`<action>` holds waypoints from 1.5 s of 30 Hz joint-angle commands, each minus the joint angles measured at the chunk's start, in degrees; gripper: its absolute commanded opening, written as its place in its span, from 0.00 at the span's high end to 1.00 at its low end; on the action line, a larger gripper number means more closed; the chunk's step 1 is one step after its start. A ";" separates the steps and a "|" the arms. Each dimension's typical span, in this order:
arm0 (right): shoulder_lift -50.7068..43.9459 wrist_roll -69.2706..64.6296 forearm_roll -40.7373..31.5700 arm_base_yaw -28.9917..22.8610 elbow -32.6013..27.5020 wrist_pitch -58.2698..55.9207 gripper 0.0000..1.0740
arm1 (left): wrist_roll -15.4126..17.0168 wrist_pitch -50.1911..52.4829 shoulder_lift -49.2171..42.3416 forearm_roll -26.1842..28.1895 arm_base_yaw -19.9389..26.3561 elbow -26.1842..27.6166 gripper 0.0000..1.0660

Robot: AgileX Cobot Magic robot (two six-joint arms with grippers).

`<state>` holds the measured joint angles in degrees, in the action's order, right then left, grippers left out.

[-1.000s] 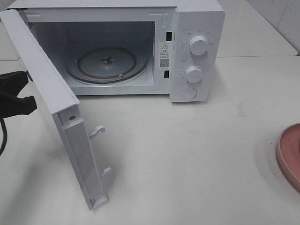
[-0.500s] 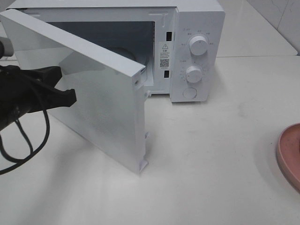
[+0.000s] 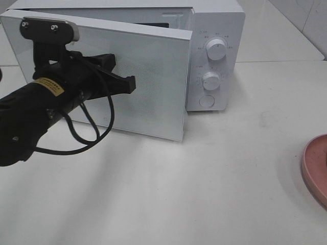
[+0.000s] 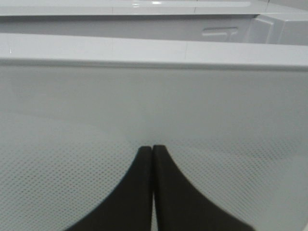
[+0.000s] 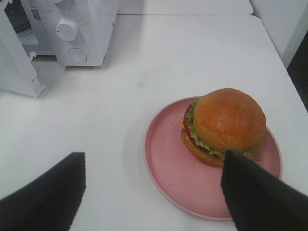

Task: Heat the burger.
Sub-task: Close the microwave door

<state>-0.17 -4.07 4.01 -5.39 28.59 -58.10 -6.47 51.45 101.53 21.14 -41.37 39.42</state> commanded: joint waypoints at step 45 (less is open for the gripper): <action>-1.60 0.34 0.00 0.34 -0.06 0.97 0.30 | -13.81 -19.65 10.77 16.04 -2.29 26.93 1.00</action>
<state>-0.17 -4.07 4.01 -5.39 28.59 -58.10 -19.19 30.71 113.45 36.04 -43.60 65.83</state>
